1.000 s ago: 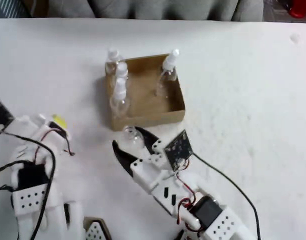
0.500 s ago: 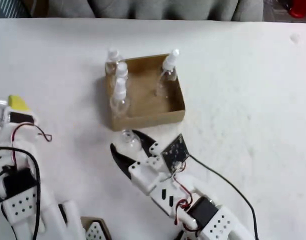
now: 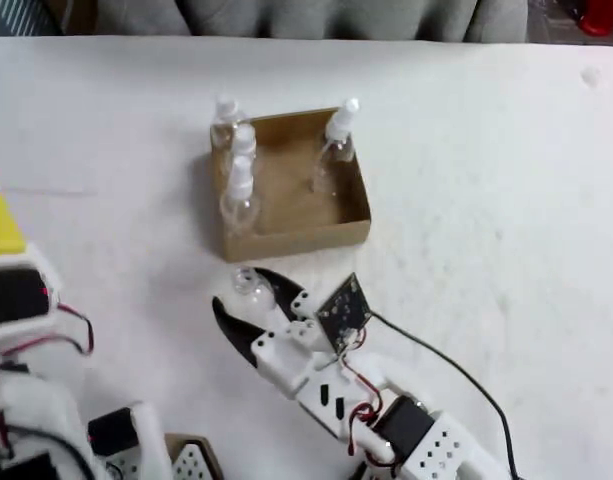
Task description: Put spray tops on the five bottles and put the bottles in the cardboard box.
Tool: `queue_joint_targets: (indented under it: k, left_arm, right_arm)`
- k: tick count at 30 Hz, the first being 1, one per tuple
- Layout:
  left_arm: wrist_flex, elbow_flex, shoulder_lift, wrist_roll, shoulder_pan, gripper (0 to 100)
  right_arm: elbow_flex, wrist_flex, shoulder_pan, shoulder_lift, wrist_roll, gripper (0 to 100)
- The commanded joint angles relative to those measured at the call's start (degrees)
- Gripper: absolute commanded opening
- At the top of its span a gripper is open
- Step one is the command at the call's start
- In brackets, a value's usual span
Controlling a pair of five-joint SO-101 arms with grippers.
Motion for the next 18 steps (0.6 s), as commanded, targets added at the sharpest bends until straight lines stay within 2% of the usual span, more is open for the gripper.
queue_joint_targets:
  k: [1, 7, 12, 14, 18]
  left_arm:
    - [10.2, -15.47, 7.16, -0.7, 7.08, 2]
    - [19.87, -25.58, 16.13, -7.21, 18.07, 2]
    - [20.31, -27.16, 18.77, -13.54, 24.22, 2]
    - [20.31, -27.16, 19.91, -16.88, 25.45, 2]
    - [20.84, -26.73, 21.85, -17.23, 25.8, 2]
  right_arm:
    - [-0.53, 0.22, -0.4, -1.01, 0.26, 1.7]
    - [-0.53, 0.4, -0.4, -1.01, 0.26, 1.7]
    - [-0.53, 0.92, -0.48, -1.01, 0.26, 1.7]
    - [-0.53, 0.92, -0.66, -1.01, 0.26, 1.7]
    - [-0.44, 3.38, -5.41, -0.66, 3.52, 1.7]
